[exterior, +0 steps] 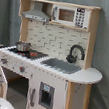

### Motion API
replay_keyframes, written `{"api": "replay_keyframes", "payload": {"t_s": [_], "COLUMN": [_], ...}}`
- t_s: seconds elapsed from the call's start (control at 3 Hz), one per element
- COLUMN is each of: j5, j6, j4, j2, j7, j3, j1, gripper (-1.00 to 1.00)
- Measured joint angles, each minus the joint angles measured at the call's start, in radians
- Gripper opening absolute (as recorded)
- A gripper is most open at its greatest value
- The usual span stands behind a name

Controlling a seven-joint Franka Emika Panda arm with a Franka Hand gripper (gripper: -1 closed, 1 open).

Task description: Play with the kitchen

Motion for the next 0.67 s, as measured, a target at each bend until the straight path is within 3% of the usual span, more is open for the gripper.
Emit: {"api": "replay_keyframes", "payload": {"t_s": [0.67], "j5": [0.048], "j6": [-0.104], "j4": [0.001], "j2": [0.048], "j7": [-0.152], "j3": [-0.043], "j1": [0.066], "gripper": [1.00]}}
